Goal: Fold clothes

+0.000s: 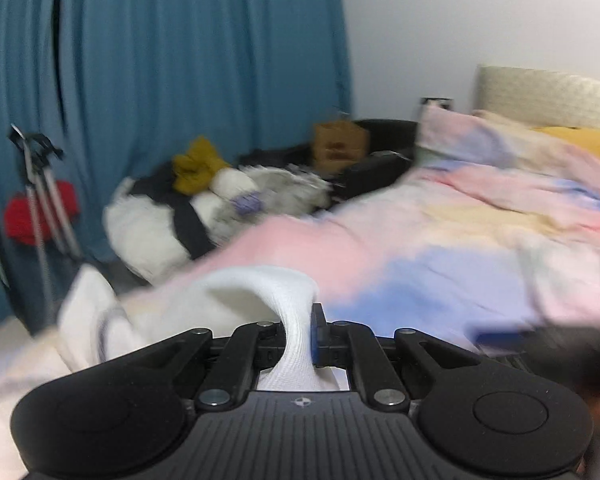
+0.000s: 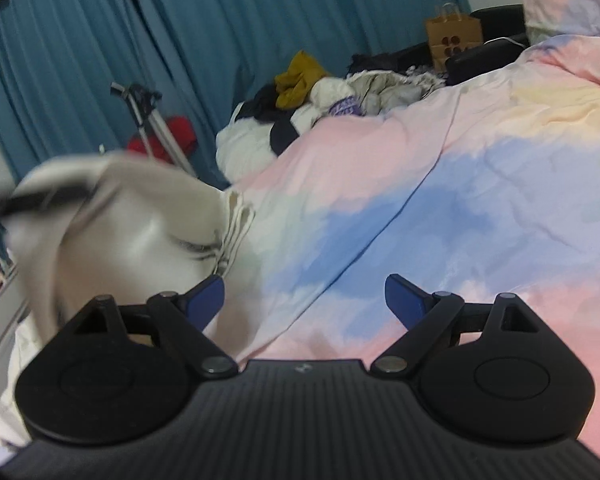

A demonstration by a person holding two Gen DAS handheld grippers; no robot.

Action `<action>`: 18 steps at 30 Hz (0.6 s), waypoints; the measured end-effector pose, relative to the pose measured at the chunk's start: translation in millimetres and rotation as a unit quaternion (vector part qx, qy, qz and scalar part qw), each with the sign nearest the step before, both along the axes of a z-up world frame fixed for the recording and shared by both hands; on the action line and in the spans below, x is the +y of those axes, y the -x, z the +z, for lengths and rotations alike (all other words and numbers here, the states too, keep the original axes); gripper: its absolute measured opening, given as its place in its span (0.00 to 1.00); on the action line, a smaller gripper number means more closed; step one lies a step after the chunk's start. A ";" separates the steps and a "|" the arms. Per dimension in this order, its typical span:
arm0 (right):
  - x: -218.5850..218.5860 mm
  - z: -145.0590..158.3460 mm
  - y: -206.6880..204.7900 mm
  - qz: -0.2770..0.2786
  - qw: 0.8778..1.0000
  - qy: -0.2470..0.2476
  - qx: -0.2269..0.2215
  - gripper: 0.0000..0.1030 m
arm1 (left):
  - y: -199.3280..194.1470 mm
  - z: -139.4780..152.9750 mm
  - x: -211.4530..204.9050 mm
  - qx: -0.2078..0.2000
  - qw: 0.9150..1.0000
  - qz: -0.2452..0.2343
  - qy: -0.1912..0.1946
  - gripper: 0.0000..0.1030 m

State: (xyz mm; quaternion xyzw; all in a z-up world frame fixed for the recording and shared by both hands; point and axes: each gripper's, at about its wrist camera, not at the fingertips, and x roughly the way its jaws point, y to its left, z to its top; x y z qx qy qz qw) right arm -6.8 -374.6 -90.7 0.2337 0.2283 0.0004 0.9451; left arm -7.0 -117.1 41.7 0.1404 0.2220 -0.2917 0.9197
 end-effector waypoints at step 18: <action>-9.8 -14.1 -29.1 0.062 0.986 -0.157 0.004 0.86 | 69.5 -110.0 79.4 0.117 0.985 0.059 0.109 0.07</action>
